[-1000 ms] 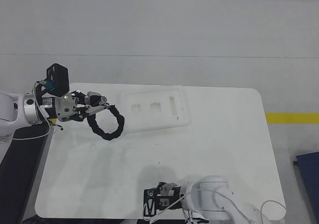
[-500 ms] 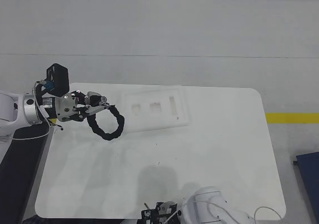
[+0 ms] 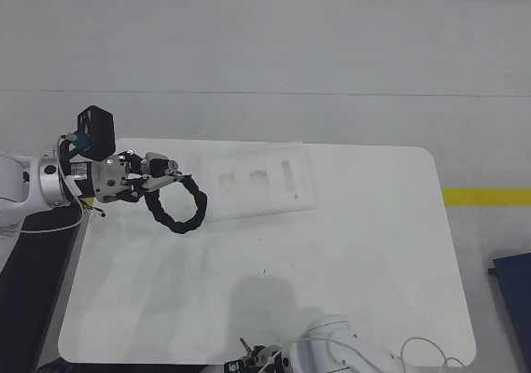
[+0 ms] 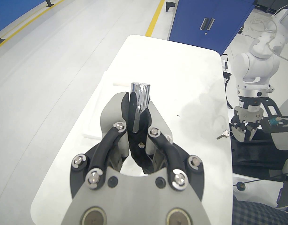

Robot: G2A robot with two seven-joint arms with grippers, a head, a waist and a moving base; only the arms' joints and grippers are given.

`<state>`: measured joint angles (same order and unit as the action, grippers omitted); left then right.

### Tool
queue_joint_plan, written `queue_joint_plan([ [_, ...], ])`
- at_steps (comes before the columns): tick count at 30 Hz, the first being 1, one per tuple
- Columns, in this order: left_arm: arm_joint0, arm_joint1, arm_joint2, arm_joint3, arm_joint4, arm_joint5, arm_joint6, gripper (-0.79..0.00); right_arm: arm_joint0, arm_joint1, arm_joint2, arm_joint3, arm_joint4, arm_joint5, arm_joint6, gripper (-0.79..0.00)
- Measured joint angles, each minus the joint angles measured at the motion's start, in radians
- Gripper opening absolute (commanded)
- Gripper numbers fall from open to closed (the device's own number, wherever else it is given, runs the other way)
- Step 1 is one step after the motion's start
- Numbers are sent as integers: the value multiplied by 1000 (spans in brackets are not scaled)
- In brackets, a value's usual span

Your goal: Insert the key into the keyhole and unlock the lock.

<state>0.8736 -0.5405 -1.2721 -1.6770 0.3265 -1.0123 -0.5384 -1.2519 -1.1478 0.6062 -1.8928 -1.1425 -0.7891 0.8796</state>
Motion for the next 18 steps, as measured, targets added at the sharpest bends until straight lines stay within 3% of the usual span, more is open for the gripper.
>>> queue_joint_plan([
  [18,0,0,0,0,0,0,0,-785,25,4,-54,11,-135,19,-1,-545],
])
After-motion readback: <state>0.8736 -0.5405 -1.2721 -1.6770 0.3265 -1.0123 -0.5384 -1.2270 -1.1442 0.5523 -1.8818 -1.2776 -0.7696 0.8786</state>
